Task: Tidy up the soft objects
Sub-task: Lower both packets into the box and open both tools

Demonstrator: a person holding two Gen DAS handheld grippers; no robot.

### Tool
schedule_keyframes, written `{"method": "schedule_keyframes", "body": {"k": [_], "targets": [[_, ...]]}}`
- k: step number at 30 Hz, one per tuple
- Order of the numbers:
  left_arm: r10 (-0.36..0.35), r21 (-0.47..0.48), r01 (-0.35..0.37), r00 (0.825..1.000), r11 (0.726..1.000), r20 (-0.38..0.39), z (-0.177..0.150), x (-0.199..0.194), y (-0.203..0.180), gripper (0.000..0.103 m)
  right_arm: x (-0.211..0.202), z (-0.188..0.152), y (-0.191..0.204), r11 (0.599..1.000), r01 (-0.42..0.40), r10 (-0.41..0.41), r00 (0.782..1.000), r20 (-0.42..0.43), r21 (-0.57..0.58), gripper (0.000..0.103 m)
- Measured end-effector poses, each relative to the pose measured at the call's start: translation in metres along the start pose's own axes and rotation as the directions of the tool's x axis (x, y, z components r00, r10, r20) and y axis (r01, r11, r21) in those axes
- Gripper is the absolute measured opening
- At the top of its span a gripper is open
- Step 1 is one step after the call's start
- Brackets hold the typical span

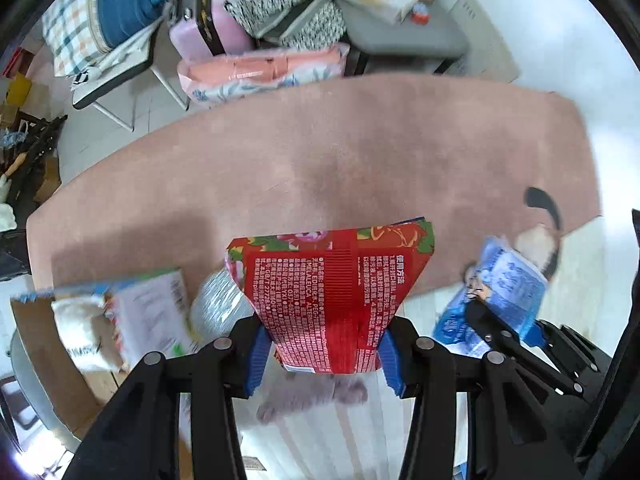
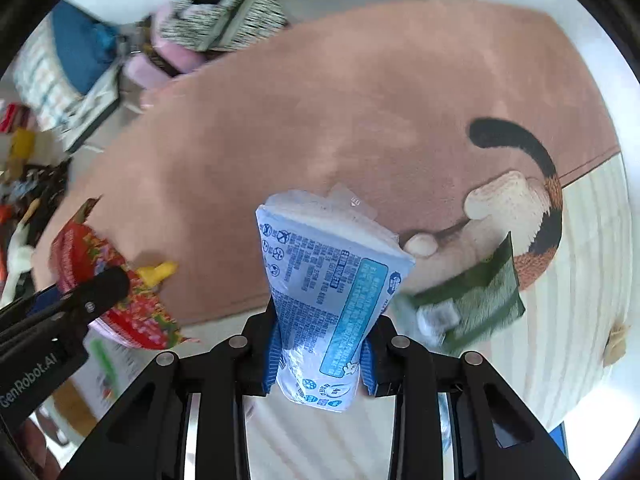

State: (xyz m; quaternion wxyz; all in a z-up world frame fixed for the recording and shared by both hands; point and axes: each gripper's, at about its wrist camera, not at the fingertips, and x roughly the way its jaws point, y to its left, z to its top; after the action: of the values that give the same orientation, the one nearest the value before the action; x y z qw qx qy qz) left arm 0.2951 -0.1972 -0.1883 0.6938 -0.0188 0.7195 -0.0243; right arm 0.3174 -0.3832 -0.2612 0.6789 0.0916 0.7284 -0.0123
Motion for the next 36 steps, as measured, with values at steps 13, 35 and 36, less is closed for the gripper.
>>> {"method": "schedule_keyframes", "body": {"k": [13,35,36], "targets": [[0.065,-0.126,-0.058,0.996,0.99,0.056,-0.137,-0.084,0.226,0.043,-0.088,-0.155,0.176,0.941,-0.139,0.154,0.988,0.027,-0.309,0.034],[0.202,-0.075,-0.224,0.953,0.972,-0.225,-0.081,0.066,0.369,0.044,0.06,-0.223,0.348,0.911,0.0,-0.086,0.978,-0.188,-0.413,0.034],[0.198,-0.077,-0.221,0.953,0.972,-0.228,-0.08,0.068,0.371,0.044,0.065,-0.224,0.35,0.909,0.005,-0.094,0.976,-0.195,-0.417,0.034]]}}
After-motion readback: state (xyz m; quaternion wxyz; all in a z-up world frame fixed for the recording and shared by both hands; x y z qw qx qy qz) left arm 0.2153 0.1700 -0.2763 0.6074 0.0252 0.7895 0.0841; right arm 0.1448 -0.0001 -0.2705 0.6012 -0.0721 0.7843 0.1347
